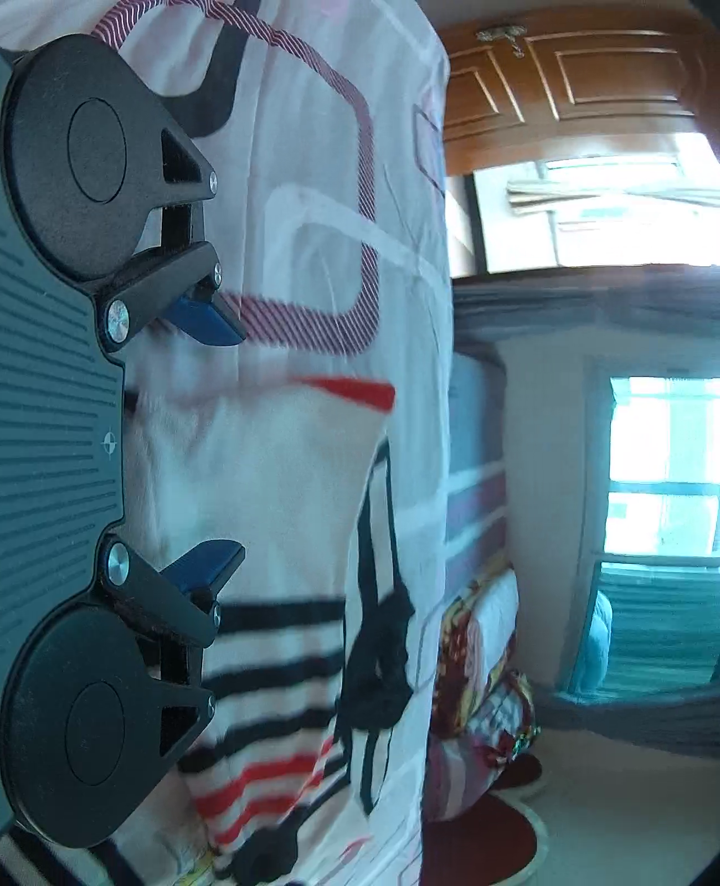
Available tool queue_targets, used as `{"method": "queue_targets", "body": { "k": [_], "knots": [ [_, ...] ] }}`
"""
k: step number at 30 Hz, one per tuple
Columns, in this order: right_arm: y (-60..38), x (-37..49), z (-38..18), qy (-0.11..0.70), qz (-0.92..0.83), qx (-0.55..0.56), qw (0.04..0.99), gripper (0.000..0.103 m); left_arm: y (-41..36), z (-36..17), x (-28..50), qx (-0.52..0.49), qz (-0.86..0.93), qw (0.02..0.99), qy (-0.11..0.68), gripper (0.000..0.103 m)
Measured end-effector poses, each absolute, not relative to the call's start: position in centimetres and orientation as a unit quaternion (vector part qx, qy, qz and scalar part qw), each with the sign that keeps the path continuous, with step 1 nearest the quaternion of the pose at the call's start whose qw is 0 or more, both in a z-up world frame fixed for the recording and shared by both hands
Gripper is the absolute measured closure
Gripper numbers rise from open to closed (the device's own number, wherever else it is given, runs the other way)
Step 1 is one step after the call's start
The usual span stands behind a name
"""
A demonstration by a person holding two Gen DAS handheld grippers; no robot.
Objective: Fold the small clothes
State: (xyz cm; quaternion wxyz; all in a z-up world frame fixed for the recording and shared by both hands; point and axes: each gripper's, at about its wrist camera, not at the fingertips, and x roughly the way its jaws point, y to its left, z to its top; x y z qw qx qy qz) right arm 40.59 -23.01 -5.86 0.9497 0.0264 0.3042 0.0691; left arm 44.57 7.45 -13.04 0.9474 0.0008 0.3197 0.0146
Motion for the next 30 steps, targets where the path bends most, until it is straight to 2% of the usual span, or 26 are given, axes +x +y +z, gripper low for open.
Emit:
{"method": "queue_targets", "body": {
  "k": [3,5,6,11,15,22,24,26,30],
  "knots": [
    [-22.1,40.0,-5.9,0.288,0.103,0.009,0.952,0.082,5.9,-15.3,45.9,0.039,0.025,0.928,0.370,0.024],
    [-20.9,41.6,-8.0,0.349,0.091,-0.037,0.932,0.080,6.7,-15.8,45.7,0.009,0.034,0.932,0.360,0.012],
    [-20.8,41.6,-8.8,0.337,0.092,-0.045,0.936,0.079,7.2,-15.7,45.7,-0.002,0.039,0.930,0.365,0.011],
    [-21.2,41.3,-7.6,0.346,0.087,-0.044,0.933,0.075,8.4,-14.4,42.6,0.002,0.039,0.935,0.353,0.011],
    [-23.7,39.3,-6.5,0.337,0.079,0.004,0.938,0.071,9.7,-14.2,38.7,0.004,0.039,0.930,0.365,0.011],
    [-28.7,32.0,-6.2,0.347,0.062,0.062,0.934,0.068,9.0,-14.9,30.6,0.027,0.023,0.920,0.391,0.012],
    [-29.8,29.3,-6.4,0.357,0.055,0.066,0.930,0.068,8.7,-14.7,28.3,0.032,0.019,0.919,0.392,0.014],
    [-30.8,26.8,-6.5,0.364,0.052,0.079,0.927,0.068,8.7,-14.3,26.5,0.012,0.006,0.917,0.398,0.030],
    [-32.5,22.1,-6.9,0.379,0.049,0.126,0.916,0.067,9.5,-14.4,22.5,-0.066,-0.040,0.905,0.418,0.030]
  ]
}}
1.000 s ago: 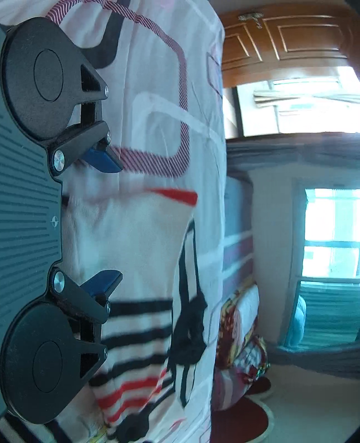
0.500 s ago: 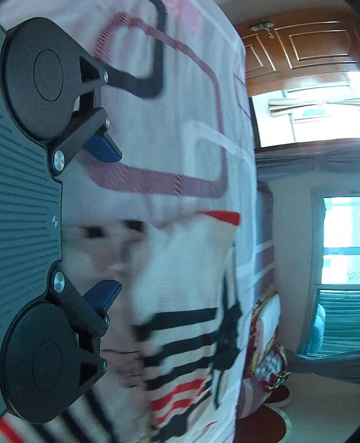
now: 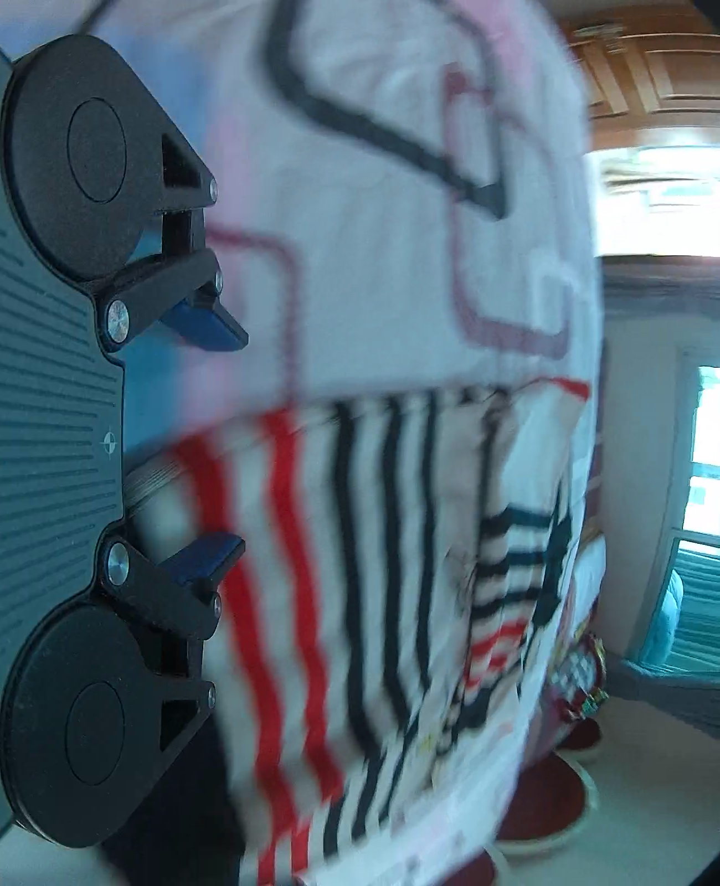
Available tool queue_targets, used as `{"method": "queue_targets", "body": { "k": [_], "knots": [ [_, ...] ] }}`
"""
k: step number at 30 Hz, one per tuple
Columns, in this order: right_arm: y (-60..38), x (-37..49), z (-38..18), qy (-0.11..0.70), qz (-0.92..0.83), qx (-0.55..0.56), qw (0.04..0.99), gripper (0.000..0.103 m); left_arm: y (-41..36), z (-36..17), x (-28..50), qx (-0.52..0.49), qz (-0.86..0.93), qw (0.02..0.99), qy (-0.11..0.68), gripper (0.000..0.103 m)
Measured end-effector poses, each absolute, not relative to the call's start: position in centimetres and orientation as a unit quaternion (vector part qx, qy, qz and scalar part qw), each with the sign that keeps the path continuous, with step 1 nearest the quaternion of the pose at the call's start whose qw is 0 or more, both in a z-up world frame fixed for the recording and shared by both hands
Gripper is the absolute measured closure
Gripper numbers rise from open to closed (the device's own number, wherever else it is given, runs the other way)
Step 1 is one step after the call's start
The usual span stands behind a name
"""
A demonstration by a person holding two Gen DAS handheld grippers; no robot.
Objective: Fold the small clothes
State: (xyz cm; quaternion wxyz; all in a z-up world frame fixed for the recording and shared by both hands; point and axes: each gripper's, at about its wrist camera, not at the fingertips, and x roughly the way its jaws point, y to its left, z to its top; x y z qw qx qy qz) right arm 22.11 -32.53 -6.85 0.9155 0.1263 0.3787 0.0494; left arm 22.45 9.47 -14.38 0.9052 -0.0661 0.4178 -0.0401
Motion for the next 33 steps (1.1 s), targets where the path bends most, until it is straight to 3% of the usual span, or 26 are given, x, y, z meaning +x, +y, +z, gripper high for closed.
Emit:
{"method": "queue_targets", "body": {
  "k": [14,16,17,20,22,23,28,31,33],
  "knots": [
    [-35.4,13.2,-10.3,0.422,0.130,0.337,0.832,0.065,14.0,-18.4,16.4,-0.386,-0.174,0.797,0.430,0.030],
    [-35.4,13.5,-10.8,0.419,0.138,0.356,0.824,0.065,14.3,-19.1,17.2,-0.415,-0.179,0.783,0.427,0.037],
    [-35.3,13.8,-10.9,0.416,0.140,0.361,0.822,0.066,14.1,-19.4,17.6,-0.413,-0.178,0.783,0.428,0.046],
    [-35.3,14.4,-11.5,0.415,0.147,0.379,0.814,0.070,13.6,-19.6,18.3,-0.407,-0.183,0.785,0.429,0.051],
    [-35.3,14.8,-11.7,0.418,0.145,0.378,0.813,0.080,13.1,-19.0,18.8,-0.374,-0.174,0.800,0.435,0.078],
    [-35.2,14.9,-11.7,0.421,0.139,0.368,0.818,0.097,12.8,-18.8,19.1,-0.347,-0.164,0.812,0.441,0.098],
    [-34.5,14.6,-9.2,0.403,0.141,0.297,0.854,0.097,14.8,-15.7,17.1,-0.358,-0.169,0.843,0.363,0.098],
    [-35.5,13.5,-6.8,0.357,0.162,0.298,0.870,0.097,14.9,-17.0,17.1,-0.334,-0.160,0.844,0.388,0.098],
    [-35.4,13.6,-7.4,0.367,0.160,0.278,0.873,0.097,14.8,-19.2,17.5,-0.337,-0.146,0.836,0.408,0.098]
  ]
}}
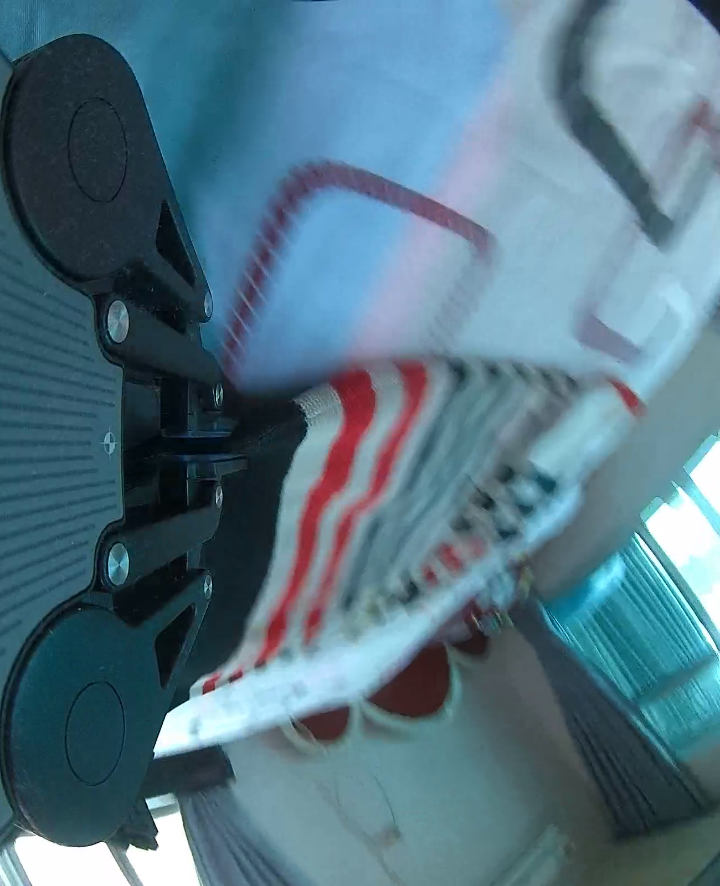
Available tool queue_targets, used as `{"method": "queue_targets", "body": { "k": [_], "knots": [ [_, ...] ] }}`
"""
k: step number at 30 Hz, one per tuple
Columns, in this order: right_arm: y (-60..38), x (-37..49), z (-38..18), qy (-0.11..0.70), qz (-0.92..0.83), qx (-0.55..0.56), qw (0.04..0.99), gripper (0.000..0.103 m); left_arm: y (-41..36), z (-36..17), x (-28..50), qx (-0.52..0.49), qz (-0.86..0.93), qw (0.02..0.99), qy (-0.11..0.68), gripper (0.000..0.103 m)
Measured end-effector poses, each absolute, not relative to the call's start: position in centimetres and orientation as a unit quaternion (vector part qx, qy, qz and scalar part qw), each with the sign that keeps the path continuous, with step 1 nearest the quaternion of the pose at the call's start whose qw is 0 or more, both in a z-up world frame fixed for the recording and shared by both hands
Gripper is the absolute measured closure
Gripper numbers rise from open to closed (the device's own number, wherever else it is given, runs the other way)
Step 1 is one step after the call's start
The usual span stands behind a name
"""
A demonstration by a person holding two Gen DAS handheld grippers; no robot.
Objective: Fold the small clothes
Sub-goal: 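Grasp the black hem with both tools and lift it toward the collar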
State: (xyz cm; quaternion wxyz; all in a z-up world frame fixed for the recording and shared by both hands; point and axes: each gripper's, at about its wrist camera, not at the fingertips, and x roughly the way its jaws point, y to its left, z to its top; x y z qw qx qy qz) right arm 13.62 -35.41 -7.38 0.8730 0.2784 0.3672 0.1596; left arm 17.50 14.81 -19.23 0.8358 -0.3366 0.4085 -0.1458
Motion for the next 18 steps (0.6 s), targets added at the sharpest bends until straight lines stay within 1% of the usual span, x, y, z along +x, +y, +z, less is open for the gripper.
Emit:
{"method": "queue_targets", "body": {
  "k": [1,3,5,7,11,14,18],
  "knots": [
    [-35.1,14.1,-8.5,0.390,0.152,0.263,0.869,0.097,15.3,-19.5,17.4,-0.359,-0.146,0.830,0.401,0.098],
    [-34.8,14.9,-10.6,0.429,0.134,0.253,0.857,0.097,15.5,-18.9,17.2,-0.364,-0.142,0.831,0.395,0.098],
    [-35.2,14.6,-9.9,0.413,0.138,0.282,0.855,0.097,15.7,-18.2,17.1,-0.370,-0.147,0.832,0.386,0.098],
    [-35.4,14.4,-8.6,0.396,0.141,0.281,0.862,0.097,15.7,-17.5,17.1,-0.377,-0.151,0.835,0.371,0.098],
    [-35.3,14.5,-5.2,0.363,0.151,0.266,0.880,0.097,15.8,-14.0,17.9,-0.382,-0.169,0.848,0.326,0.098],
    [-34.7,15.3,-1.9,0.329,0.157,0.242,0.899,0.097,16.1,-11.1,20.1,-0.381,-0.178,0.857,0.300,0.098],
    [-34.2,19.0,1.6,0.292,0.167,0.215,0.917,0.097,16.6,-7.5,24.5,-0.373,-0.186,0.865,0.280,0.098]
  ]
}}
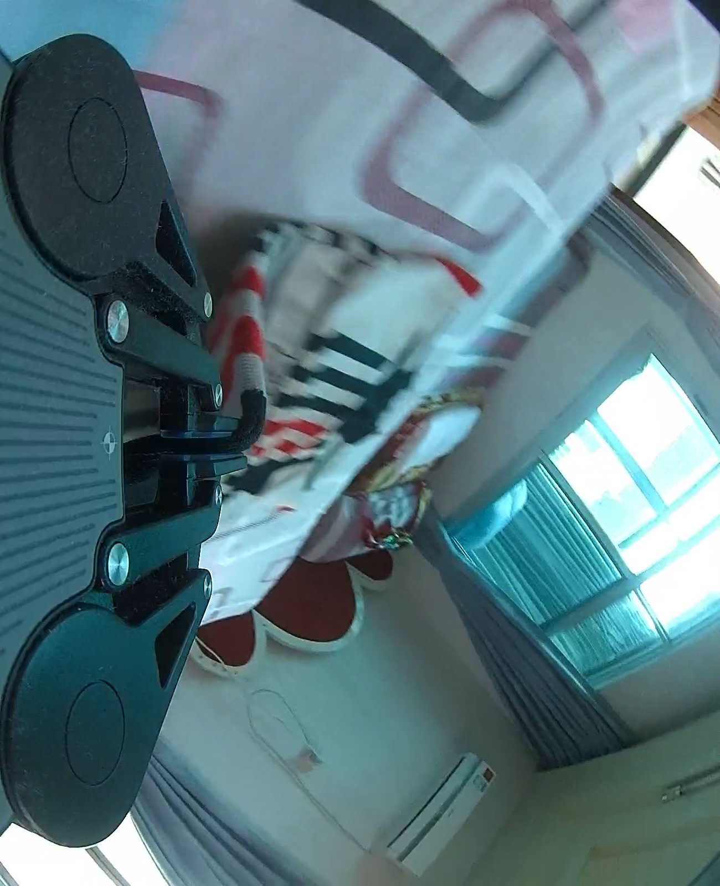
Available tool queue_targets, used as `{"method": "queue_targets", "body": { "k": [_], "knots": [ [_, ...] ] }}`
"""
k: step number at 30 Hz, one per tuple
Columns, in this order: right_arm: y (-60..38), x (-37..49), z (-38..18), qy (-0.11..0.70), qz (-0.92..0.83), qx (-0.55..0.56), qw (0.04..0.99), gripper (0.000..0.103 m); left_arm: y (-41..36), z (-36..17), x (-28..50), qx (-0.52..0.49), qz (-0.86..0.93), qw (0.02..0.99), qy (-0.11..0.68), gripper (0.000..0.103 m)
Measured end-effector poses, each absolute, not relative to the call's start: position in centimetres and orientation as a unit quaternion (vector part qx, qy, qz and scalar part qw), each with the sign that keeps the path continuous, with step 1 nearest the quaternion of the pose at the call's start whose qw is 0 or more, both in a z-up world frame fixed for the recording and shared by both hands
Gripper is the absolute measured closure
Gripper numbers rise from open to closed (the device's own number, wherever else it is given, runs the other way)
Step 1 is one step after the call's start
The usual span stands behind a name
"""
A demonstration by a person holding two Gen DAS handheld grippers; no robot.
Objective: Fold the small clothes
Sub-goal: 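Carry the hem over the sweater body with both tools toward the collar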
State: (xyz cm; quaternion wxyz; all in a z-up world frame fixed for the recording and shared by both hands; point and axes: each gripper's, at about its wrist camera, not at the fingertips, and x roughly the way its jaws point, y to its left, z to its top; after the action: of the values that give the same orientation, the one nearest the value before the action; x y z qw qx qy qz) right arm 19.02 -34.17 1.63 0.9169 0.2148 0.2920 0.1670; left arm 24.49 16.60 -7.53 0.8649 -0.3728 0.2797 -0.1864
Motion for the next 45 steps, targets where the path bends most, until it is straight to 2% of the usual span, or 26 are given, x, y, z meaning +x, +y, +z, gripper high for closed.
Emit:
{"method": "queue_targets", "body": {
  "k": [5,11,20,25,26,27,28,29,31,32,33,35,36,38,41,45],
  "knots": [
    [-33.9,25.1,5.2,0.269,0.174,0.213,0.923,0.097,16.9,-4.3,31.5,-0.352,-0.181,0.876,0.275,0.098],
    [-34.8,35.0,5.1,0.278,0.170,0.269,0.906,0.097,17.1,-5.0,41.1,-0.343,-0.165,0.873,0.306,0.098],
    [-35.6,47.2,-2.5,0.339,0.157,0.321,0.870,0.097,16.5,-11.3,50.4,-0.340,-0.120,0.860,0.362,0.098],
    [-35.7,51.3,-6.7,0.357,0.151,0.346,0.854,0.096,17.1,-15.0,53.1,-0.391,-0.101,0.837,0.369,0.098],
    [-35.7,51.9,-7.4,0.356,0.149,0.350,0.853,0.092,17.2,-15.7,53.3,-0.405,-0.103,0.833,0.364,0.098],
    [-35.7,52.3,-8.0,0.353,0.146,0.354,0.854,0.073,17.2,-16.2,53.4,-0.414,-0.101,0.831,0.359,0.098],
    [-35.7,52.6,-8.4,0.348,0.137,0.357,0.856,0.061,17.0,-16.5,53.5,-0.416,-0.100,0.830,0.358,0.098],
    [-35.9,52.8,-8.6,0.338,0.123,0.358,0.862,0.042,16.8,-16.9,53.6,-0.414,-0.100,0.831,0.359,0.098],
    [-36.3,53.1,-9.0,0.319,0.121,0.370,0.864,0.039,16.5,-17.2,53.5,-0.410,-0.097,0.833,0.359,0.098],
    [-36.5,53.2,-9.1,0.316,0.122,0.377,0.862,0.039,16.5,-17.3,53.5,-0.410,-0.097,0.833,0.358,0.088],
    [-36.7,53.2,-9.2,0.311,0.122,0.380,0.862,0.039,16.4,-17.3,53.4,-0.410,-0.101,0.835,0.352,0.067],
    [-37.0,53.0,-8.9,0.304,0.124,0.379,0.865,0.040,16.5,-17.0,53.4,-0.408,-0.109,0.844,0.331,0.046],
    [-37.2,52.7,-8.7,0.300,0.129,0.377,0.867,0.041,16.3,-16.4,53.4,-0.400,-0.108,0.850,0.326,0.040],
    [-37.2,52.2,-7.9,0.297,0.139,0.344,0.880,0.045,16.1,-14.9,52.9,-0.365,-0.112,0.868,0.318,0.039],
    [-36.2,50.6,-6.2,0.309,0.139,0.216,0.916,0.058,15.8,-12.5,51.6,-0.254,-0.112,0.907,0.318,0.039],
    [-34.5,48.4,-5.3,0.320,0.154,0.068,0.932,0.056,14.1,-11.6,51.6,-0.123,-0.108,0.923,0.347,0.039]
  ]
}}
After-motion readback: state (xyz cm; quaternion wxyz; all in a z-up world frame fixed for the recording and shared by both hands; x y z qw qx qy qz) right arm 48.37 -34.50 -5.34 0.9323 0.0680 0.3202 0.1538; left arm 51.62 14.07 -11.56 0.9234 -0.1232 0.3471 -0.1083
